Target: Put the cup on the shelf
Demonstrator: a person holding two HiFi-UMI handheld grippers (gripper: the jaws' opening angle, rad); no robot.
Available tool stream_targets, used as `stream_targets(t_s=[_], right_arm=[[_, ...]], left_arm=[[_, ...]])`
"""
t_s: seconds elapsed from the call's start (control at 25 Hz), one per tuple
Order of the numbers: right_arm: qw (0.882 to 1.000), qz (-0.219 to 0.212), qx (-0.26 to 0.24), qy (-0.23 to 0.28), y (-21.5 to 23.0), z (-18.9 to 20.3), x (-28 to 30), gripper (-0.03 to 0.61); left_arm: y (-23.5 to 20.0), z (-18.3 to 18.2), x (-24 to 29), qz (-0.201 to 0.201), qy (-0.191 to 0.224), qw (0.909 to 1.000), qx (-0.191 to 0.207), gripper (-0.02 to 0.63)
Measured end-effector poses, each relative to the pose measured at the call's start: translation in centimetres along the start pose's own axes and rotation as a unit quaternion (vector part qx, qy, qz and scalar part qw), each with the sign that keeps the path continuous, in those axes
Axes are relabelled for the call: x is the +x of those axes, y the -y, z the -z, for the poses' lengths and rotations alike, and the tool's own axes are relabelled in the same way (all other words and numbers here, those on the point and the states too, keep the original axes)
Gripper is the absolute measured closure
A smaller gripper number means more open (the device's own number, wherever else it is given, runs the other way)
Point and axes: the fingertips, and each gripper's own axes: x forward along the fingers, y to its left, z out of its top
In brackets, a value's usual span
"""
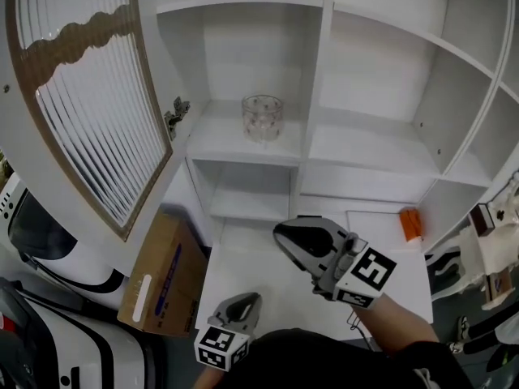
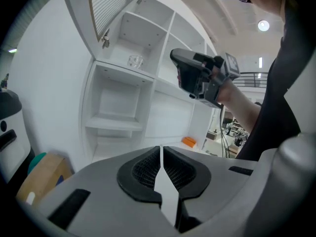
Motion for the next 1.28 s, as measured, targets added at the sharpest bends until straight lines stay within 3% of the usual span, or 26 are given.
stream_targets(t_s=[0.28, 0.52, 0.68, 1.0, 1.16, 1.28], right_arm=[[0.996, -0.008, 0.089, -0.013, -2.6, 5.8, -7.1, 0.555], [0.989, 0.029, 0.138, -0.041, -3.0, 11.0, -14.4, 0.557], [0.980, 0.058, 0.181, -0.052, -3.2, 13.9, -18.0, 0.560], [0.970, 0.128, 0.202, -0.043, -3.3, 14.9, -19.0, 0.561], [0.969, 0.139, 0.198, -0.042, -3.1, 14.5, -17.1, 0.561], [0.971, 0.136, 0.190, -0.061, -3.4, 14.9, -15.3, 0.561]], left_arm=[[4.3, 0.6, 2.1, 0.000, -0.011, 0.9999, 0.000, 0.584], [6.8, 0.2, 4.6, -0.003, -0.017, 0.9998, -0.004, 0.584], [8.4, -1.4, 5.8, 0.014, -0.009, 0.9997, 0.018, 0.584], [8.2, -3.0, 6.3, 0.075, -0.006, 0.9957, 0.054, 0.584], [8.0, -4.4, 6.3, 0.098, 0.017, 0.9915, 0.084, 0.584], [7.6, -4.2, 6.1, 0.103, 0.020, 0.9908, 0.085, 0.584]])
